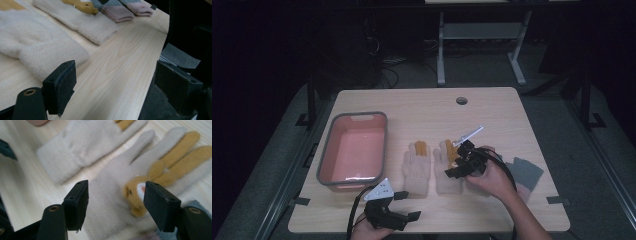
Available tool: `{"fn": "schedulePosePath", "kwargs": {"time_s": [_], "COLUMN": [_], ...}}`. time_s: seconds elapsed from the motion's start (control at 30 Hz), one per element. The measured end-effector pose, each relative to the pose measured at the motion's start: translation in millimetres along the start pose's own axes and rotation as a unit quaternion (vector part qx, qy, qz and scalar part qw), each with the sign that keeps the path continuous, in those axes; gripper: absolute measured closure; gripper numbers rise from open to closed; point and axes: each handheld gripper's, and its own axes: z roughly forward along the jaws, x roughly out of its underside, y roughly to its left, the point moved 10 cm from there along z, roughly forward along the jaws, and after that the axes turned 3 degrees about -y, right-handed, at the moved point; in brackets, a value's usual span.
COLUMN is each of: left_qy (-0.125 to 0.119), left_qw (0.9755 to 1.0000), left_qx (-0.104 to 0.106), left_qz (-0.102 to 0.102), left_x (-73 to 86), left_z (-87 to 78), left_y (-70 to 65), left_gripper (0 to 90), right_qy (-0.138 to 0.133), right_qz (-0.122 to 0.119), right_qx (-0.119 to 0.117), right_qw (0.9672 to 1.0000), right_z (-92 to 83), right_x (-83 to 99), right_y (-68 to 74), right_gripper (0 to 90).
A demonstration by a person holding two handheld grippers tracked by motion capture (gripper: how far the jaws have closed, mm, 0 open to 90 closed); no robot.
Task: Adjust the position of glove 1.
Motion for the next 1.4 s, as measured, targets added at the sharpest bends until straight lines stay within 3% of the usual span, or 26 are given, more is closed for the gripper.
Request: {"fn": "schedulePosePath", "kwargs": {"time_s": [0.3,0.47,0.7,0.87,1.0,1.4], "left_qy": [-0.002,-0.005,-0.008,-0.01,-0.009,-0.007], "left_qw": [1.0,1.0,1.0,0.9999,0.9999,1.0], "left_qx": [0.001,0.0,0.003,0.002,0.001,0.0], "left_qz": [-0.002,-0.004,-0.005,-0.007,-0.005,-0.003], "left_x": [-1.0,-1.7,-2.2,-2.8,-2.2,-1.9], "left_z": [-0.5,-1.3,-2.1,-2.6,-2.3,-3.4], "left_y": [0.5,1.4,1.2,1.4,0.6,2.1], "left_gripper": [18.0,18.1,18.1,18.1,18.1,18.3], "right_qy": [0.03,0.036,0.056,0.056,0.063,0.061], "right_qz": [0.011,0.024,0.017,0.019,0.007,0.018], "right_qx": [0.034,0.041,0.062,0.065,0.084,0.083], "right_qw": [0.9989,0.9982,0.9963,0.9961,0.9944,0.9945], "right_z": [17.3,25.8,35.8,37.3,38.5,34.0], "right_x": [-1.6,-1.1,4.2,6.6,7.7,6.5], "right_y": [-16.9,-22.9,-28.7,-29.3,-28.1,-24.7], "right_gripper": [42.0,42.9,51.0,52.9,55.7,59.5]}}
